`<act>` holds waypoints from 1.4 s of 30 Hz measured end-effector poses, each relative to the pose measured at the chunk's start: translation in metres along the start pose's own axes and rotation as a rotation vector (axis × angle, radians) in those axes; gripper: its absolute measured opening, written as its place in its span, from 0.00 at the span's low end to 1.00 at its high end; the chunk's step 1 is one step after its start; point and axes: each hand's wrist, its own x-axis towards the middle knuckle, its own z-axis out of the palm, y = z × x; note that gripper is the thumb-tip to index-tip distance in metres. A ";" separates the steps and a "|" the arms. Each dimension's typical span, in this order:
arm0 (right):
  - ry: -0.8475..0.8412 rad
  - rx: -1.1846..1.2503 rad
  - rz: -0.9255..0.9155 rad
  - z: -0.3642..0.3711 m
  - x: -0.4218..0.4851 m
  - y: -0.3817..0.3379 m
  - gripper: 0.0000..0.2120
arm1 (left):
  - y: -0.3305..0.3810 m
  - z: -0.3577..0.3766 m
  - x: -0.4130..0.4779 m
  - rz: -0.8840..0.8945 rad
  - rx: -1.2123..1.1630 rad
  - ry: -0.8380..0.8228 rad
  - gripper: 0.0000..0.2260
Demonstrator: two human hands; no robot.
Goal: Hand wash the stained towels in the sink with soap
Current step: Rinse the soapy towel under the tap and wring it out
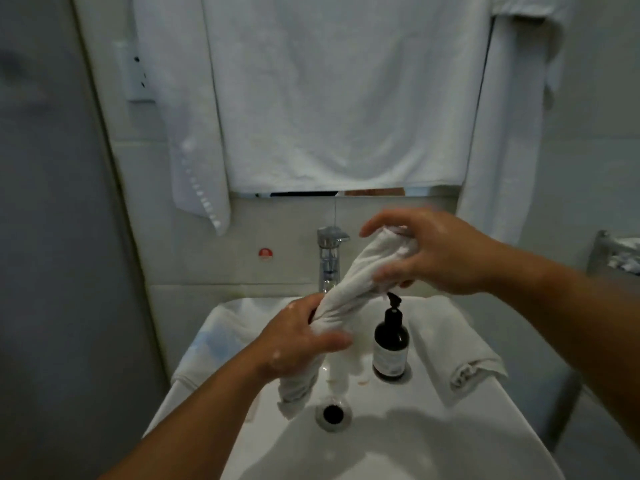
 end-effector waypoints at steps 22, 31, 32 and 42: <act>0.098 0.635 -0.031 0.034 -0.008 -0.019 0.19 | 0.058 -0.014 -0.005 0.145 -0.215 0.267 0.22; 0.319 0.942 0.233 0.043 -0.002 -0.016 0.04 | 0.055 -0.026 -0.001 -0.091 -0.835 0.383 0.11; 0.370 0.959 0.269 0.044 -0.001 -0.017 0.05 | 0.057 -0.027 0.000 -0.106 -0.866 0.432 0.11; 0.550 0.585 0.149 0.076 0.001 -0.031 0.11 | 0.061 -0.008 0.003 0.064 -0.169 0.701 0.03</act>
